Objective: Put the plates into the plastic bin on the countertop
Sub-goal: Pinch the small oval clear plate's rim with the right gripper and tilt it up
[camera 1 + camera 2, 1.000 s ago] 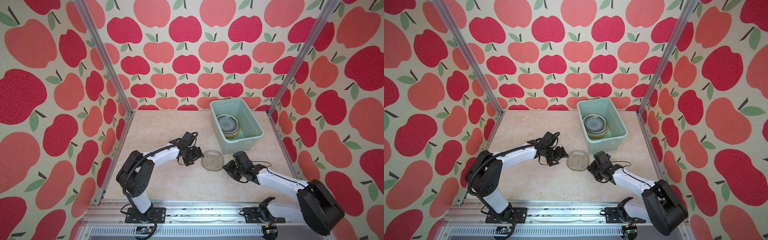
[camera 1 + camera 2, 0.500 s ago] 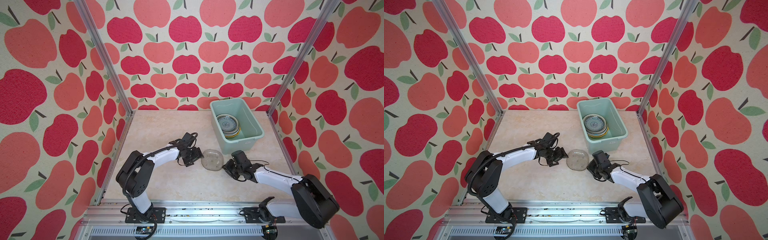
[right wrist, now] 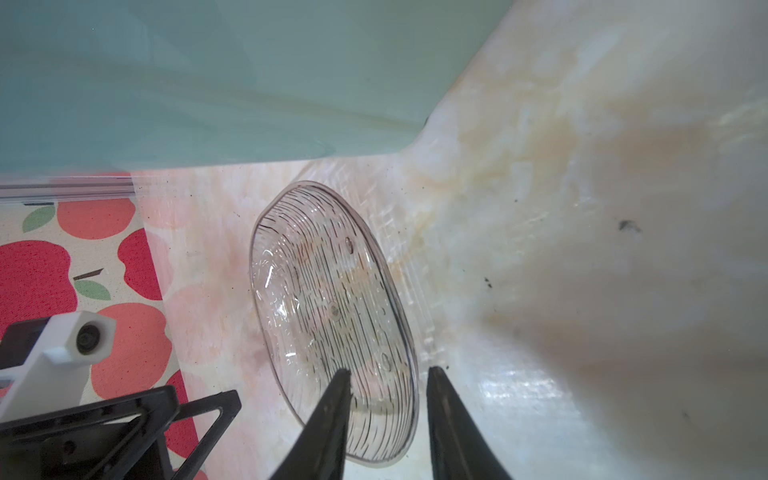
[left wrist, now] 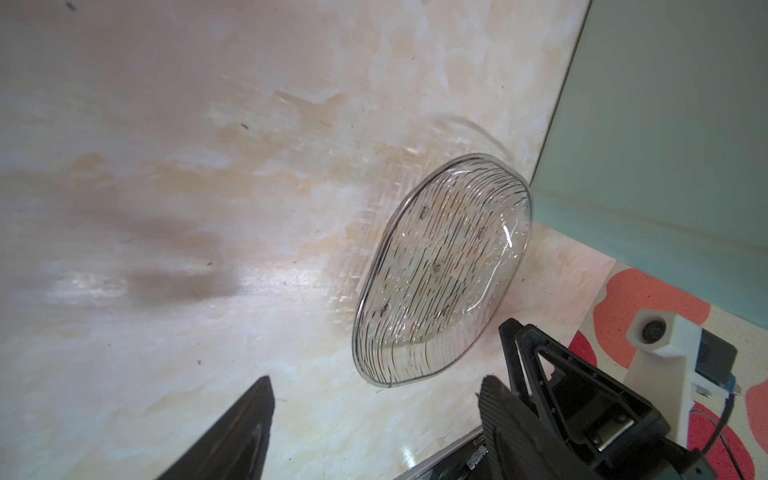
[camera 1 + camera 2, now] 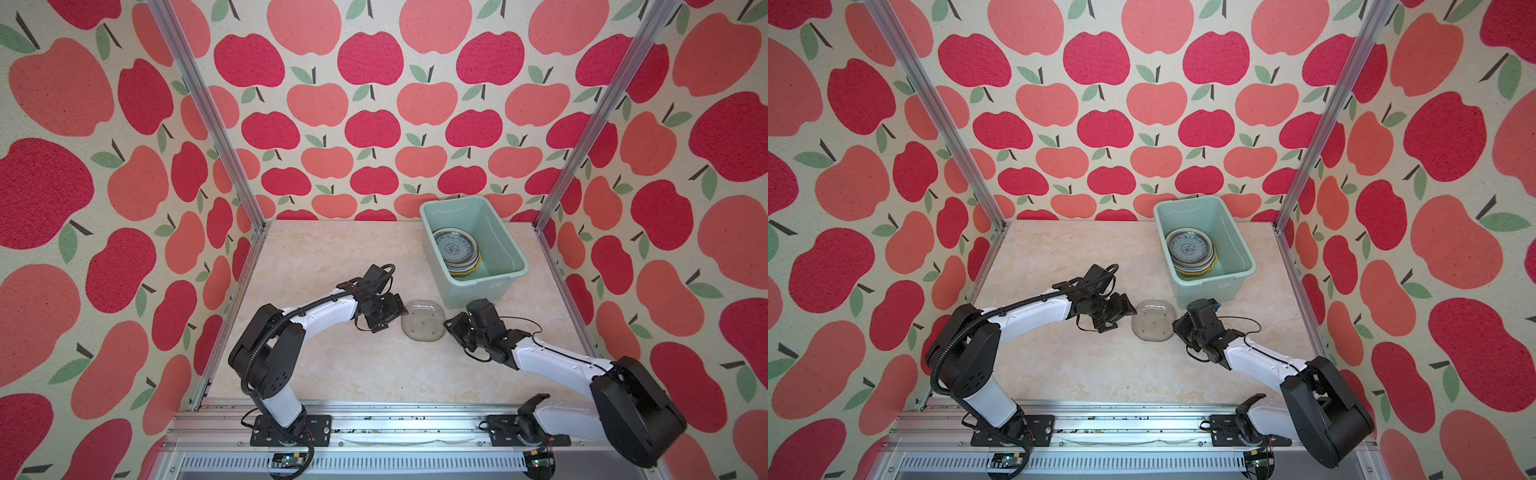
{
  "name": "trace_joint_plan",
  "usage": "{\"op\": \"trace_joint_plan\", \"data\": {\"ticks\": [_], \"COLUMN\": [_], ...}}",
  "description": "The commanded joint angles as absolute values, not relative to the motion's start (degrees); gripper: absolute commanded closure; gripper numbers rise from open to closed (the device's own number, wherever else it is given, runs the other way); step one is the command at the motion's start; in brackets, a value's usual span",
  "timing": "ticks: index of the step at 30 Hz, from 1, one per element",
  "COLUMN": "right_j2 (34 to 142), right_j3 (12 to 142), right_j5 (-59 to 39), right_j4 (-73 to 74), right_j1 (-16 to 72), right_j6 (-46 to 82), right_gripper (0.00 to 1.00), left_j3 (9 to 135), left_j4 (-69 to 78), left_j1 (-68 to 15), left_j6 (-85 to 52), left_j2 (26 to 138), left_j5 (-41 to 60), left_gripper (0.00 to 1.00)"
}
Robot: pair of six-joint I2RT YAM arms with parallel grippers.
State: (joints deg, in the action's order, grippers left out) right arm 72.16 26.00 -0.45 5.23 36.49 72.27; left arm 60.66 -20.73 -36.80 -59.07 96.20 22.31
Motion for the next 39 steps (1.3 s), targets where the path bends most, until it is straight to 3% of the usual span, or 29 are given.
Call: {"op": "trace_joint_plan", "data": {"ticks": [1, 12, 27, 33, 39], "right_j2": [73.99, 79.59, 83.27, 81.18, 72.58], "right_j3": [26.59, 30.43, 31.84, 31.75, 31.47], "right_j5": [0.09, -1.3, -3.56, -4.4, -6.01], "right_j4": [4.98, 0.07, 0.83, -0.04, -5.29], "right_j1": [36.92, 36.92, 36.83, 37.01, 37.08], "right_j6": [70.63, 71.02, 70.69, 70.29, 70.84], "right_gripper": [0.65, 0.67, 0.9, 0.98, 1.0], "left_j3": [61.22, 61.71, 60.87, 60.03, 60.75], "left_j4": [-21.63, -22.03, -22.46, -22.67, -24.97], "left_j1": [-37.31, -37.66, -37.79, -37.88, -37.73], "left_j6": [-58.89, -58.87, -58.87, -59.25, -57.52], "left_j2": [96.43, 96.36, 93.97, 91.82, 88.91], "left_j5": [21.36, 20.92, 19.69, 19.17, 19.03], "left_gripper": [0.2, 0.2, 0.2, 0.2, 0.2]}}
